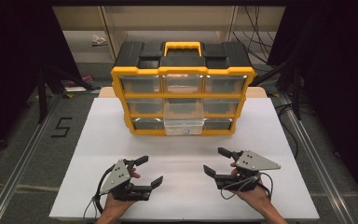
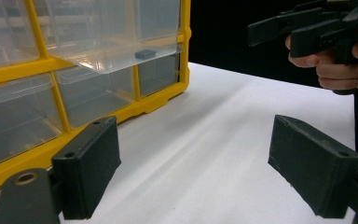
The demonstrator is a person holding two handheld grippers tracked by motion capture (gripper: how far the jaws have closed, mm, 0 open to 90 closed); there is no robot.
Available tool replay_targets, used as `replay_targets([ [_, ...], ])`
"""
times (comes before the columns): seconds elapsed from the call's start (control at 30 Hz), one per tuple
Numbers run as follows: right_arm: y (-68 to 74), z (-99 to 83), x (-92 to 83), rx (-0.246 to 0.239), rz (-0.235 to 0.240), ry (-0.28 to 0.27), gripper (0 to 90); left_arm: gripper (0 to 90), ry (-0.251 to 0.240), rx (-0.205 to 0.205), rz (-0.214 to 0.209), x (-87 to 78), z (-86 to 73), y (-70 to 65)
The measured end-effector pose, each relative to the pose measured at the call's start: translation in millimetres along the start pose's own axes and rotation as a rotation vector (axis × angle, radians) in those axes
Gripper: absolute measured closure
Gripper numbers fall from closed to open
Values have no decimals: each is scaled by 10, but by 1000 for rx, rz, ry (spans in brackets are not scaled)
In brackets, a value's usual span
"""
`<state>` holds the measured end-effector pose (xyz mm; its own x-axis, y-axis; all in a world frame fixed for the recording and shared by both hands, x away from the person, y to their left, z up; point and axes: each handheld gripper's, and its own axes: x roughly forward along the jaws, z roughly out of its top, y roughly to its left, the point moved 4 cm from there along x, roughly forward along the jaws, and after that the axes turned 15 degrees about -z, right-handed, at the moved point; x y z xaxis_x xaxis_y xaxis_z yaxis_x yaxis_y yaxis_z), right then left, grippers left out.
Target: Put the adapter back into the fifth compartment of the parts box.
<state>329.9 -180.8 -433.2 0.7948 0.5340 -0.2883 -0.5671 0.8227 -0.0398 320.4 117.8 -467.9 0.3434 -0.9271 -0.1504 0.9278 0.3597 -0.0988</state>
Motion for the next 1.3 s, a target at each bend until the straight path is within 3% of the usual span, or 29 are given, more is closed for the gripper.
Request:
replay_targets([
  [0.23,13,-93,-36,-13,-10,3,223,159,-2,-1,-1,-2,2,-3],
  [0.63,-20,-210,-127,25,-15,-2,224,158,5,-2,-16,7,-4,-11],
  [1.3,-45,-227,-128,23,-28,-6,224,158,2,-7,-14,10,-5,0],
])
